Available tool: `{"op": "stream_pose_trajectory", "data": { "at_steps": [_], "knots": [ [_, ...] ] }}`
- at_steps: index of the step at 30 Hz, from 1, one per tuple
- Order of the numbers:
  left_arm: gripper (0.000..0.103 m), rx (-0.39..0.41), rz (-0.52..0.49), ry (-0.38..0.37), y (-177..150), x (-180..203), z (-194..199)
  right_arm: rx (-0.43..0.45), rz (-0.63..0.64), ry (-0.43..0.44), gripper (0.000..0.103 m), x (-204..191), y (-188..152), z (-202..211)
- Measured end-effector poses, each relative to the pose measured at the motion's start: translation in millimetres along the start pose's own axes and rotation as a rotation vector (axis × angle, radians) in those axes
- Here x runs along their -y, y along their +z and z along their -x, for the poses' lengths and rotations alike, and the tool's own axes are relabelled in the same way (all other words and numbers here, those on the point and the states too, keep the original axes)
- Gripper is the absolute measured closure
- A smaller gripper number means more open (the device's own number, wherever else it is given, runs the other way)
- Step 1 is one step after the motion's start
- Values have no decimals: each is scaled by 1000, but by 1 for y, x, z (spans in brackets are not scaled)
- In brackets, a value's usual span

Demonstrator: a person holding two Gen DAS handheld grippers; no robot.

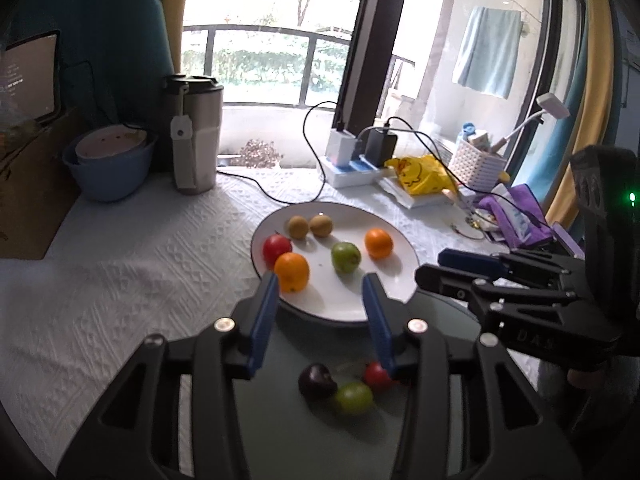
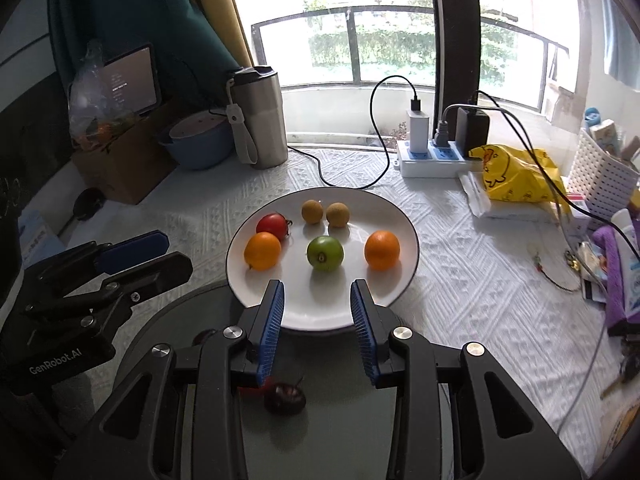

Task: Organize fruits
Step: 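Move both open grippers toward the remaining plums and tomato on the mat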

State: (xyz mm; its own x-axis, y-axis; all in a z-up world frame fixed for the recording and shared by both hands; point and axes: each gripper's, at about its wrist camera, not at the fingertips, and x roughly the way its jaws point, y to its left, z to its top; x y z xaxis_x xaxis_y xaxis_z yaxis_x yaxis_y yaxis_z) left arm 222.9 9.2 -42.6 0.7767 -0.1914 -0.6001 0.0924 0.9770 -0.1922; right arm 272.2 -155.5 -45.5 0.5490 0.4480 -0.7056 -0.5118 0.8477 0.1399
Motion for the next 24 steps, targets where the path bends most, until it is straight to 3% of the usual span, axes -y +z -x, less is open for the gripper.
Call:
{"op": "stream_pose_trajectory", "data": {
  "at_steps": [12, 24],
  "knots": [
    [58, -42, -4, -11, -38, 18, 18, -2, -5, 5, 66, -7, -31, 23],
    [58, -127, -4, 2, -69, 30, 4, -32, -18, 55, 66, -1, -61, 19]
  ]
}}
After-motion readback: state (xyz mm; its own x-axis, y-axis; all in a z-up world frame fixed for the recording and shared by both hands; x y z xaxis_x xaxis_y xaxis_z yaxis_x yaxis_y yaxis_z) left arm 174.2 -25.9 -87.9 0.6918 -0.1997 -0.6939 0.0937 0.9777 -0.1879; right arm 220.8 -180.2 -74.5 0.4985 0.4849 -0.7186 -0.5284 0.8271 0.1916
